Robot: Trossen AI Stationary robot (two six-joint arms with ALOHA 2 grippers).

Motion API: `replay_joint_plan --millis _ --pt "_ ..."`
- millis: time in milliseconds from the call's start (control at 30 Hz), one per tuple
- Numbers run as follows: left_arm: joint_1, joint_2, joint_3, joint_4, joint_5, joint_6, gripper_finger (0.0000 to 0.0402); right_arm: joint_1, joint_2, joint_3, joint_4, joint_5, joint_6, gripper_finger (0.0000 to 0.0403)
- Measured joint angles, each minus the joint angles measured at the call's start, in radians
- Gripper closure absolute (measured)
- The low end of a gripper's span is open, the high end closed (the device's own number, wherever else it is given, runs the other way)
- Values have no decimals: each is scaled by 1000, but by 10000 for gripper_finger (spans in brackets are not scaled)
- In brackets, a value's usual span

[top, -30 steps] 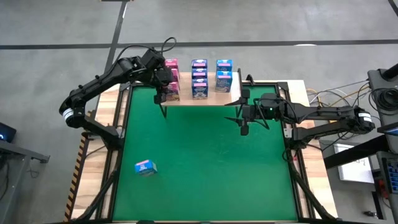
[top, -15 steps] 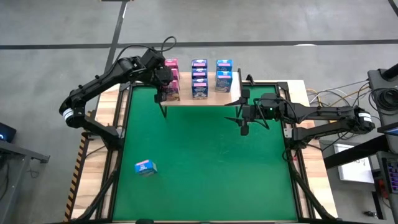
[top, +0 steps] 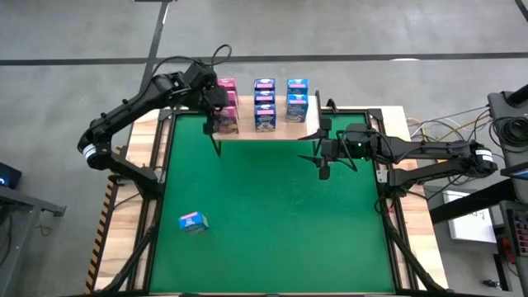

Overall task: Stack cereal on shelf
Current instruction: Put the light blue cereal box on the shelf aligned with the other light blue cereal boxes

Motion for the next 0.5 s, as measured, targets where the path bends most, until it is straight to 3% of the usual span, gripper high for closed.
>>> replay_joint_plan --millis 233,500 --pt "-27 -2 88 -82 1 -91 161 0 0 0 0 0 0 174" --pt "-140 -10 110 -203 1 -223 170 0 0 0 0 0 -3 174"
